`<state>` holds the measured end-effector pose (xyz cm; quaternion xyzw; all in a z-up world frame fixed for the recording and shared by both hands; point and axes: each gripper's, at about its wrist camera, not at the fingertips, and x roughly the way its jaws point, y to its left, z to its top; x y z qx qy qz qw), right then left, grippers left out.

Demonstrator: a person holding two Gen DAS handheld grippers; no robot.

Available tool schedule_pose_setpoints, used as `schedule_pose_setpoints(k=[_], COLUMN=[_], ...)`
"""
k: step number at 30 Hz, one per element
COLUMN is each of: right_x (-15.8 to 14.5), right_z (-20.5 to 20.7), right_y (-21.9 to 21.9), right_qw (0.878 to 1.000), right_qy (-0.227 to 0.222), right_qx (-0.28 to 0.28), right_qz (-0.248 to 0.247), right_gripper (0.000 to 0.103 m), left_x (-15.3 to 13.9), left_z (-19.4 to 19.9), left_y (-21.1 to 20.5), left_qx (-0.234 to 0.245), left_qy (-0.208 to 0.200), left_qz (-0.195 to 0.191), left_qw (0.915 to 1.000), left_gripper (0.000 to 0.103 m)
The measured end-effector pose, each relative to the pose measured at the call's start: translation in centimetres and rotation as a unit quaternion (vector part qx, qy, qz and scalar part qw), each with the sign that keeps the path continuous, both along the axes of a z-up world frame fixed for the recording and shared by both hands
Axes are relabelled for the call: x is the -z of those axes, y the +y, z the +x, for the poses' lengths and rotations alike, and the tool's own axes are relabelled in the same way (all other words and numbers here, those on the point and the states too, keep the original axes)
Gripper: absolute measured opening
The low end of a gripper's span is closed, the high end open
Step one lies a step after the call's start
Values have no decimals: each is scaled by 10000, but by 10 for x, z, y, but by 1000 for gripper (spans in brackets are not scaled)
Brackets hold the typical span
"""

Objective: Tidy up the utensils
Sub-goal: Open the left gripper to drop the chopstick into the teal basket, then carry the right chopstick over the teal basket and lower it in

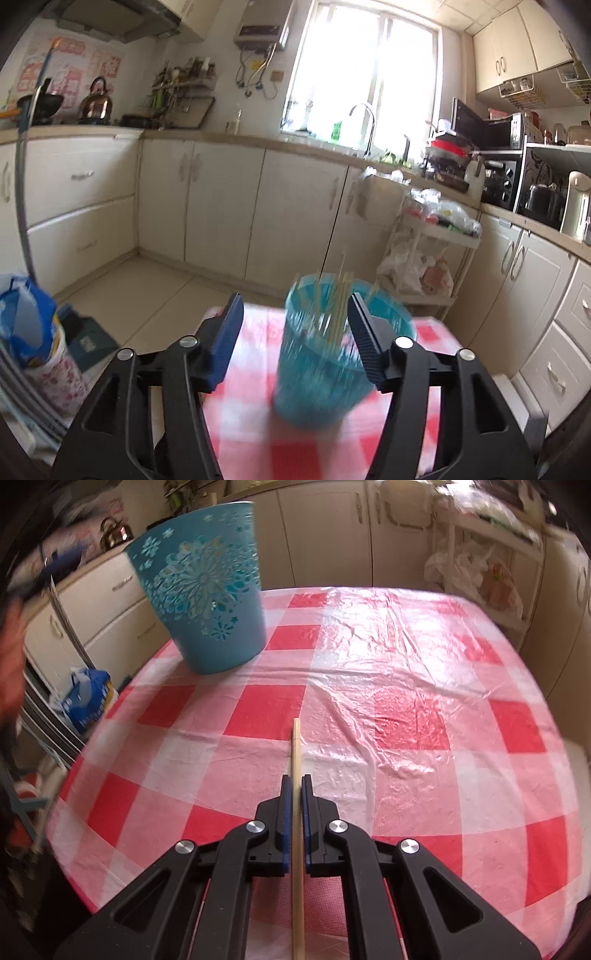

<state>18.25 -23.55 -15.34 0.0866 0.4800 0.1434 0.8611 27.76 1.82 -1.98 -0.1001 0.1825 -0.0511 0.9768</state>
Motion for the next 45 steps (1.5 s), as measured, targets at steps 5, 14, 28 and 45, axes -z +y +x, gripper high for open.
schedule_pose_setpoints(k=[5, 14, 28, 45], right_x=[-2, -10, -1, -4], right_z=[2, 3, 1, 4], right_y=[10, 18, 37, 42], right_qw=[9993, 9982, 9918, 9950], right_qy=[5, 107, 164, 46], right_qx=[-60, -293, -644, -606], right_qz=[-368, -519, -1094, -790], right_gripper=[6, 6, 6, 6], left_x=[50, 90, 103, 111], left_z=[-14, -21, -18, -13], left_y=[4, -6, -16, -17], left_qx=[120, 162, 257, 338], left_qy=[732, 1179, 1392, 1603], left_qz=[47, 125, 52, -88], left_qw=[9972, 9928, 9899, 9865], left_gripper=[58, 69, 76, 81])
